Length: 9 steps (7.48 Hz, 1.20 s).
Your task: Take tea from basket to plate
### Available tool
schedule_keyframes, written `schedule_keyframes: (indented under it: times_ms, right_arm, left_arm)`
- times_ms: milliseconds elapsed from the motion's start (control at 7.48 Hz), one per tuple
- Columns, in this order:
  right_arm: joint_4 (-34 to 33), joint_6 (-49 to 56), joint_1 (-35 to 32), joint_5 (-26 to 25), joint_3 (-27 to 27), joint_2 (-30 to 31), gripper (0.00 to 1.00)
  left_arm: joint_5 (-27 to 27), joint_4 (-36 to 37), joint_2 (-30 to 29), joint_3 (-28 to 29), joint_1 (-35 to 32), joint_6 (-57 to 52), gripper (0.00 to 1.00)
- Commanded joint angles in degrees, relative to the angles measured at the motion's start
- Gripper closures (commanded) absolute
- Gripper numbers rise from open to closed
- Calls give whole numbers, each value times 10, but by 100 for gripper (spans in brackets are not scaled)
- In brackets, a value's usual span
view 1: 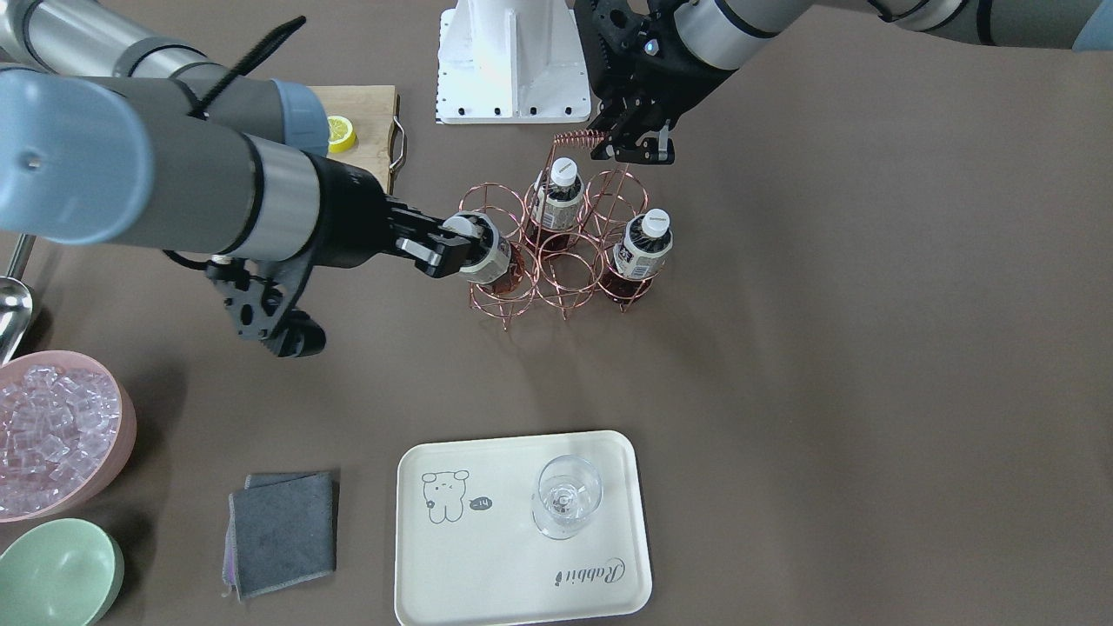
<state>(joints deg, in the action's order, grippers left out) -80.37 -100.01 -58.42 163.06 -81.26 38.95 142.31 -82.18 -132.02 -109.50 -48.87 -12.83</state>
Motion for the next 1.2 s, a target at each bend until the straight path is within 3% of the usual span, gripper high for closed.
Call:
schedule_keyframes:
  times_ms: [0,401,668,936,1069]
  right_arm:
    - [3,28,-75,15,10,-19,100]
    - [3,201,-85,-21,111,-31,100]
    - [5,295,-79,-42,219,-84,100]
    - [13,384,-44,-107,267,-114,100]
    - [48,401,-25,-144,288,-119,100]
  left_arm:
    - [2,1,-3,-10,-3,1,100]
    - [1,5,-3,-50,-31,11,100]
    - [3,5,0,-60,-84,9,100]
    - [10,6,44,-83,-123,5,100]
    - [15,6,91,-101,-139,4,100]
